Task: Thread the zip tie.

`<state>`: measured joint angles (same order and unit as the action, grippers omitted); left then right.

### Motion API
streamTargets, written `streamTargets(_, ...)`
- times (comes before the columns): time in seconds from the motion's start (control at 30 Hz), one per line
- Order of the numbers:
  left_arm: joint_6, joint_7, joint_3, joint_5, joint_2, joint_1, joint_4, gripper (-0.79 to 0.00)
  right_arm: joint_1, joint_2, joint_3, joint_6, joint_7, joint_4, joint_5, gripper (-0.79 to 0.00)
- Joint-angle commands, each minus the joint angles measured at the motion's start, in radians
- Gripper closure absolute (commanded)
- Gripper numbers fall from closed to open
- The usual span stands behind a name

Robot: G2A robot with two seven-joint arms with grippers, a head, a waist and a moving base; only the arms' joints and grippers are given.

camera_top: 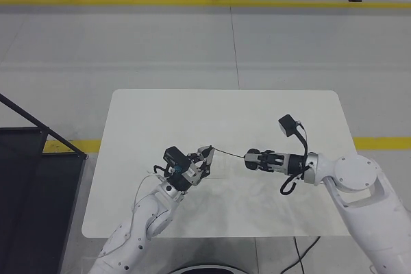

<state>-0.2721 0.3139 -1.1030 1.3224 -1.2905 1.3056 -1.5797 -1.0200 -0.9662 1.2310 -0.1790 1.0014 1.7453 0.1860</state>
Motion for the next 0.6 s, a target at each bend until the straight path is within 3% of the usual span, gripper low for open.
streamTargets(0.0,0.0,0.0,0.0,0.0,0.0,0.0,0.0,0.0,0.002,0.0,-0.002,-0.004,0.001,0.002,-0.001,0.0)
streamTargets(0.57,0.0,0.0,0.0,0.0,0.0,0.0,0.0,0.0,0.017,-0.002,-0.016,-0.021,-0.015,0.009,-0.004,0.0)
